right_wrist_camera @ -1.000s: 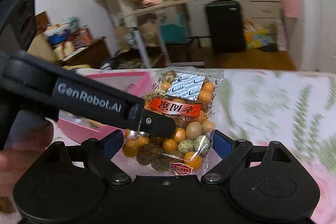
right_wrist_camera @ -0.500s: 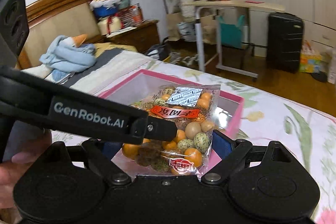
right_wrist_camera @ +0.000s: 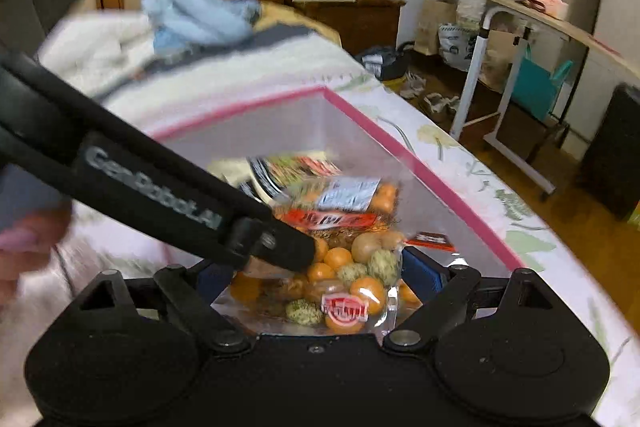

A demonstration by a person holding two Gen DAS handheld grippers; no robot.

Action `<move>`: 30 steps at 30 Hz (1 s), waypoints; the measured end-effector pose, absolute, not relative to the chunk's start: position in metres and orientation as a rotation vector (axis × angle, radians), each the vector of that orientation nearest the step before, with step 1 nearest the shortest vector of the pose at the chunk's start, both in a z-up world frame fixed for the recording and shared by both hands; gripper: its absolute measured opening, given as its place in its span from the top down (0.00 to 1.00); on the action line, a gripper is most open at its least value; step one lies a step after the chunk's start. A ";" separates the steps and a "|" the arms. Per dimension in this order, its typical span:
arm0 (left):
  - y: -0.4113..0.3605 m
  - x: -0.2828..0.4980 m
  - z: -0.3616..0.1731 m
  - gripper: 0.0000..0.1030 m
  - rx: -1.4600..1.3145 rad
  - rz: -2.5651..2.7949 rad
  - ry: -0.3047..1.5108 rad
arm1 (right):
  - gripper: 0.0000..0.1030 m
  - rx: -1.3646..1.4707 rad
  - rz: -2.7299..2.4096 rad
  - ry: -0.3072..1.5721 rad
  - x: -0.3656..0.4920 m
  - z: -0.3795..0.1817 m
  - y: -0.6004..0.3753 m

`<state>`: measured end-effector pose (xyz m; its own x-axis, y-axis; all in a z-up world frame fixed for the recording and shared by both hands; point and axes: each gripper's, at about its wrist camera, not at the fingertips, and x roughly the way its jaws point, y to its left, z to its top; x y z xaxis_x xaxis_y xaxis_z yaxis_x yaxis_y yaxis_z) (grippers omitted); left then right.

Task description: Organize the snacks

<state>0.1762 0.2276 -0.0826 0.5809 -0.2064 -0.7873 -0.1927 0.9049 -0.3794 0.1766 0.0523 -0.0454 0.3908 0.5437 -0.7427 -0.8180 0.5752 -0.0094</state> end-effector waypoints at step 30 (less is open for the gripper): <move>0.118 0.100 0.008 0.42 -0.161 -0.179 0.865 | 0.09 0.009 0.197 0.680 0.038 0.043 -0.113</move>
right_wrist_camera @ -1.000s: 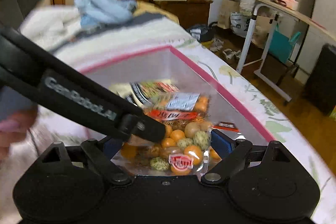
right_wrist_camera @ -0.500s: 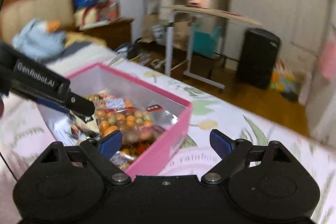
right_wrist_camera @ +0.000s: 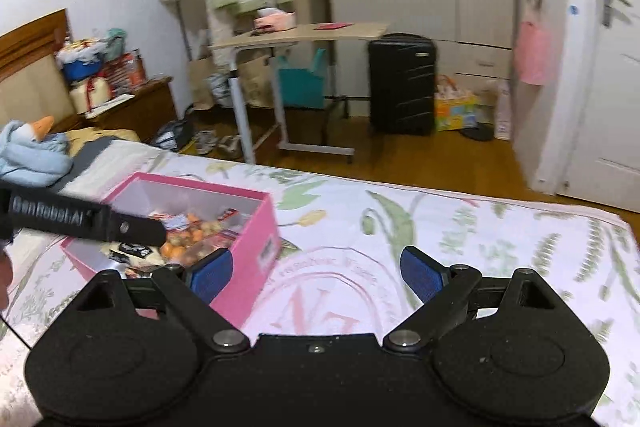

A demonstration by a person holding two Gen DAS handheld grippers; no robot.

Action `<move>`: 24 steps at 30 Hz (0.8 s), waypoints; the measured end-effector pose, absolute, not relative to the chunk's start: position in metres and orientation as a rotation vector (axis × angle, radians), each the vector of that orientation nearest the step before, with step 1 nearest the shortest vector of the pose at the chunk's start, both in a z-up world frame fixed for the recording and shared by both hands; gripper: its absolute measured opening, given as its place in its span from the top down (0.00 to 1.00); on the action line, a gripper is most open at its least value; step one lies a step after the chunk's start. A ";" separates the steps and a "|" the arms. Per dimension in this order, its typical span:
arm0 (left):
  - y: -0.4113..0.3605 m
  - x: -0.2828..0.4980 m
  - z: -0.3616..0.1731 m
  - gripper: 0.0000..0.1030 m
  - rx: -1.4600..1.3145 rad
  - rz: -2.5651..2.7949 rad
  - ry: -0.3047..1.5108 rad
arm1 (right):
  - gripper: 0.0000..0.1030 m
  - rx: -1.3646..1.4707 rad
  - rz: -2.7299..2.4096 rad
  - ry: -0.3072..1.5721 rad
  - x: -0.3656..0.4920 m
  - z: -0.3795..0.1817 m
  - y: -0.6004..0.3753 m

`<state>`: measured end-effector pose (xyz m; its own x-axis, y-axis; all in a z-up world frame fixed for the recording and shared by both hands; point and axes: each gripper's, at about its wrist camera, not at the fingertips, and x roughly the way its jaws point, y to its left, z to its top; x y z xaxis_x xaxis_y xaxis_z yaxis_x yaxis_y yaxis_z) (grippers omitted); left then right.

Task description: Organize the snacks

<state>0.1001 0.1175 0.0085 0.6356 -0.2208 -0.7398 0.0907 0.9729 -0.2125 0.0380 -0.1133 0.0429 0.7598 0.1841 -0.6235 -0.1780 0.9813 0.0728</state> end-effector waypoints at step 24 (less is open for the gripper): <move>0.077 0.039 0.007 0.03 -0.013 -0.147 0.819 | 0.02 0.021 -0.074 0.767 -0.019 0.046 -0.146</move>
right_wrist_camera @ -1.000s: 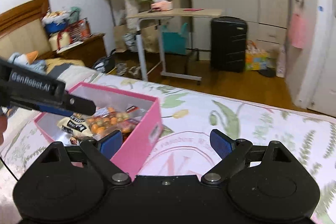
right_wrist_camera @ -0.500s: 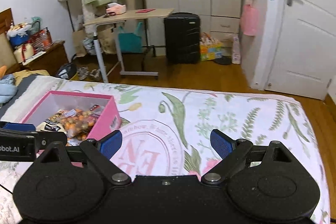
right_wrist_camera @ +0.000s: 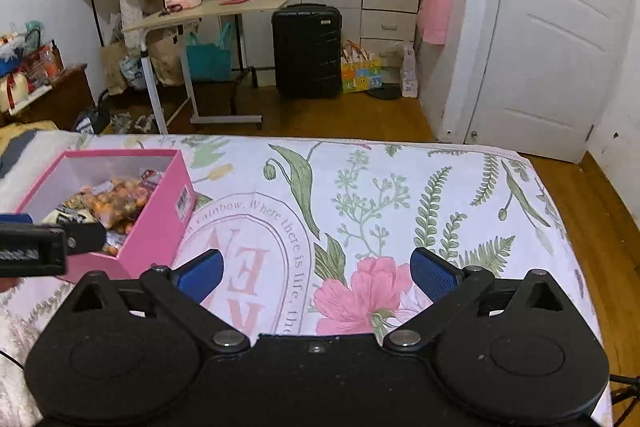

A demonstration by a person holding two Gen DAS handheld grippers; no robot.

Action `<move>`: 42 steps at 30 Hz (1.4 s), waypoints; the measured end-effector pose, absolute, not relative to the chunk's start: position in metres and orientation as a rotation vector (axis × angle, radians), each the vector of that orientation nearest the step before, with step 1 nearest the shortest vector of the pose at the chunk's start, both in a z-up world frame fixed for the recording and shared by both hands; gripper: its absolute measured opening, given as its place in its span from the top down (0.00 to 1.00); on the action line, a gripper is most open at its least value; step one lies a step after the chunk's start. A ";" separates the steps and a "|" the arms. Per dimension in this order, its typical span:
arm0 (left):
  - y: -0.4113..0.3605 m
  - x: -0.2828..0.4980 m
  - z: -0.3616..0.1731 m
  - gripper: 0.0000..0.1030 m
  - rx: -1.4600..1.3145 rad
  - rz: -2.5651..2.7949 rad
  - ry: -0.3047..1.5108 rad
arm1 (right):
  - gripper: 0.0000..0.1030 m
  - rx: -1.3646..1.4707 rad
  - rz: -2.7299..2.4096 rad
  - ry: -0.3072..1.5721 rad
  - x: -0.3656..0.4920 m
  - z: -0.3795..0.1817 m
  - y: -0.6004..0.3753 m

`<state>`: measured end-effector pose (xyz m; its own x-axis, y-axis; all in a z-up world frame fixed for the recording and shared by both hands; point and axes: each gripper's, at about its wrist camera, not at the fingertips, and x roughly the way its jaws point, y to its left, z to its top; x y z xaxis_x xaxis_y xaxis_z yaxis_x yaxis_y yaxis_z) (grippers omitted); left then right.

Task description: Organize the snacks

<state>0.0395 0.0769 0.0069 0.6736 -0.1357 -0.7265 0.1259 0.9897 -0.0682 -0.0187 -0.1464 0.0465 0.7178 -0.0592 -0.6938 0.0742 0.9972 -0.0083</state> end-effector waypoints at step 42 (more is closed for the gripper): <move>0.092 0.028 -0.021 0.03 0.067 -0.096 0.775 | 0.02 -0.018 -0.112 0.766 -0.051 0.046 -0.123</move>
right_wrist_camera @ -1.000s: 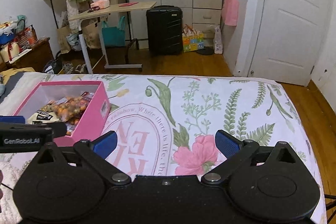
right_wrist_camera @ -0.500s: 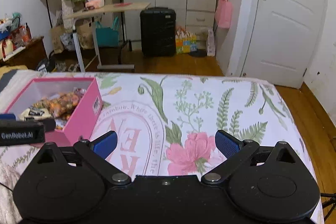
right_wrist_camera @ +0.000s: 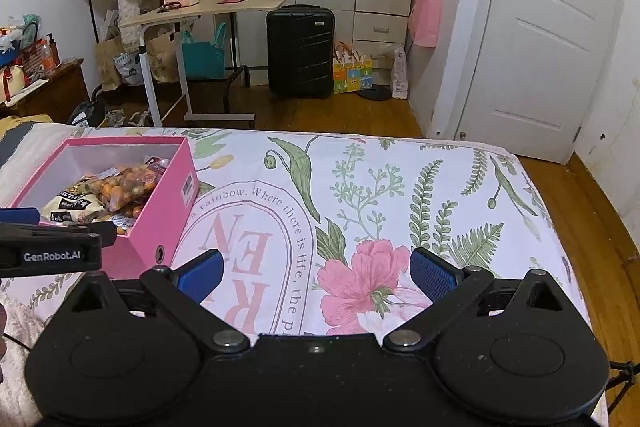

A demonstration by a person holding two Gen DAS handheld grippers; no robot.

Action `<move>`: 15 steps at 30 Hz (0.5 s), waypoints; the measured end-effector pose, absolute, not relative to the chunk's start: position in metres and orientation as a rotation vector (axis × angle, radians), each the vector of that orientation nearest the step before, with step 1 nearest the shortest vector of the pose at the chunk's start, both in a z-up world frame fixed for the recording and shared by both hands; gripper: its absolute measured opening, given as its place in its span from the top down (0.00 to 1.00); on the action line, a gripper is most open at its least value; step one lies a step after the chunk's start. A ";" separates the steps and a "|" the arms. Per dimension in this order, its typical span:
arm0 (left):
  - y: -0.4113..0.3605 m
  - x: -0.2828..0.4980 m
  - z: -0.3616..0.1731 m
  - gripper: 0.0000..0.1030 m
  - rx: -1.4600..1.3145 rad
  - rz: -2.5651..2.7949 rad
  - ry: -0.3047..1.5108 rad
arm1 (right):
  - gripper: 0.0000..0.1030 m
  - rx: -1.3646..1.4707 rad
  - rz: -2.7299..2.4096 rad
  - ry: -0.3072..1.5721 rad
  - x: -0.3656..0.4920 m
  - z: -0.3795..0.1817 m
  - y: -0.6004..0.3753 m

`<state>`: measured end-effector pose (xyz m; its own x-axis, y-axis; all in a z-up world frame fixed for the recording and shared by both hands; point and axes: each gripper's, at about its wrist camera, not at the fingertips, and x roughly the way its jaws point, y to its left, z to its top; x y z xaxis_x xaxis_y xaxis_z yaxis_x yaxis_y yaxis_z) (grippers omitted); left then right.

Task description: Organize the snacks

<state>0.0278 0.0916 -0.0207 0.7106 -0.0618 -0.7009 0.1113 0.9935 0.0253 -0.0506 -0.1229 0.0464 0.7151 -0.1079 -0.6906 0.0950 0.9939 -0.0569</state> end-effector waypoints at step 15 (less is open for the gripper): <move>0.084 0.020 -0.020 0.03 0.103 -0.110 0.789 | 0.02 -0.013 -0.109 0.794 -0.050 0.042 -0.122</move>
<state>0.0205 0.0838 -0.0200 0.6992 -0.0598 -0.7124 0.1371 0.9892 0.0516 -0.0497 -0.1224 0.0416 0.6957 -0.1023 -0.7110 0.0927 0.9943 -0.0523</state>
